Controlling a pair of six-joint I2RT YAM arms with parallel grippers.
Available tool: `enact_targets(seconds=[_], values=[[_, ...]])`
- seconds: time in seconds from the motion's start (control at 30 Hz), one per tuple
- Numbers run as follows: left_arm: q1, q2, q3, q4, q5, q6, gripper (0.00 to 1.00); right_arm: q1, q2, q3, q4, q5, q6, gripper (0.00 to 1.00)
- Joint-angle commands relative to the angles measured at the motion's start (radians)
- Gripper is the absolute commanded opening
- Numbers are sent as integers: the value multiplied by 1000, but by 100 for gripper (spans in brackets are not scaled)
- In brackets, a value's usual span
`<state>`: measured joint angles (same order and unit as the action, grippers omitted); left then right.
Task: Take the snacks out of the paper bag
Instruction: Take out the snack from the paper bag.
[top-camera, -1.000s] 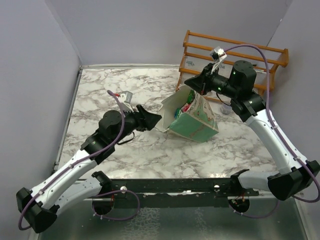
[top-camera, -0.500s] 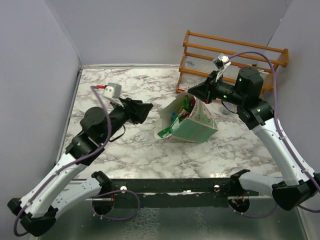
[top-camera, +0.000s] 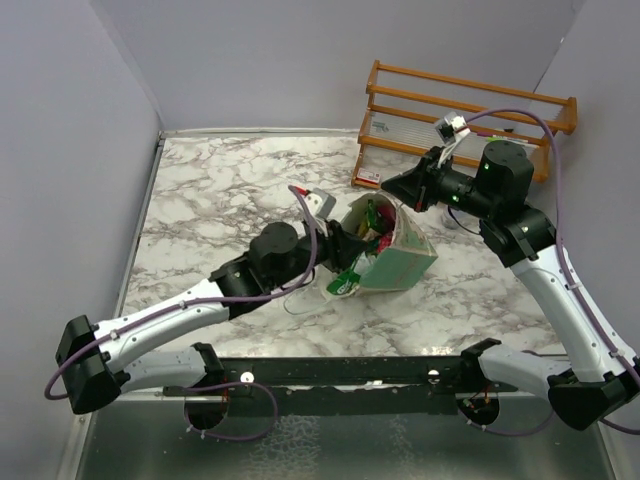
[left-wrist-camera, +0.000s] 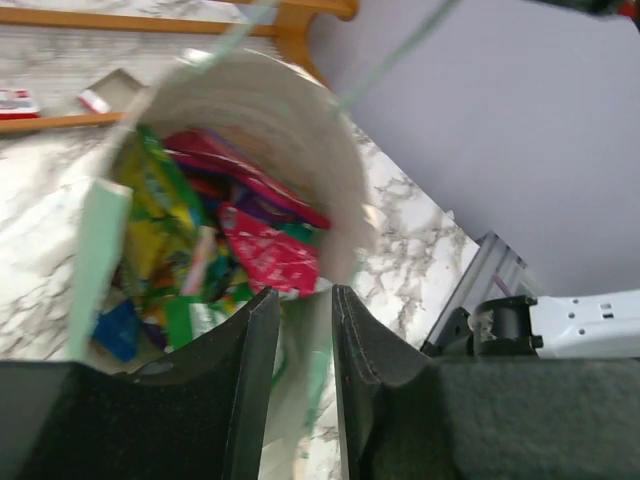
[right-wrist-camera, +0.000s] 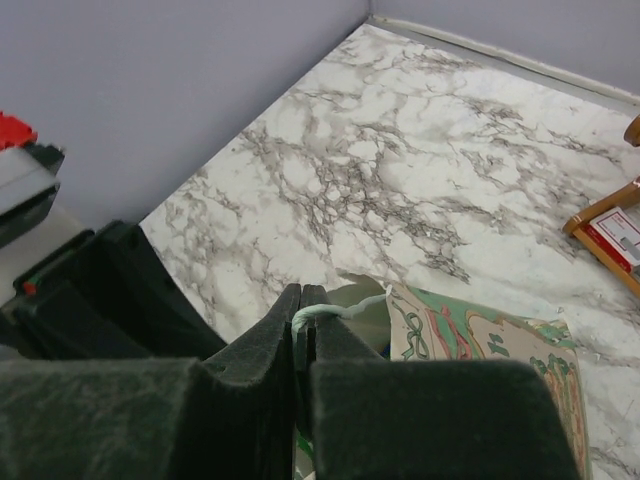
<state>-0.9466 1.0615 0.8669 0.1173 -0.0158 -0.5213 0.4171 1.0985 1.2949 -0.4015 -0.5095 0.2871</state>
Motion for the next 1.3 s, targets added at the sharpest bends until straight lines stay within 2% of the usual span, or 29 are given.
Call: enact_targets(seconds=[0.0, 0.2, 0.33, 0.53, 0.83, 1.0, 1.1, 1.27], values=[[-105, 86, 29, 122, -156, 45, 28, 2, -11, 29, 31, 5, 31, 1], [-124, 178, 80, 62, -300, 80, 26, 2, -25, 25, 41, -7, 34, 1], [-124, 222, 106, 57, -340, 97, 27, 2, -31, 26, 45, -10, 28, 1], [-123, 330, 216, -46, -386, 90, 27, 2, -36, 25, 49, -20, 22, 1], [-124, 442, 275, -88, -442, 84, 40, 2, -60, 18, 38, -22, 3, 1], [-123, 479, 308, -146, -455, 65, 43, 2, -70, 7, 37, -23, 0, 1], [-123, 461, 309, -172, -443, 52, 46, 2, -71, 10, 34, -23, -6, 1], [-124, 388, 267, -168, -416, 41, 55, 2, -73, 18, 30, -23, -12, 1]])
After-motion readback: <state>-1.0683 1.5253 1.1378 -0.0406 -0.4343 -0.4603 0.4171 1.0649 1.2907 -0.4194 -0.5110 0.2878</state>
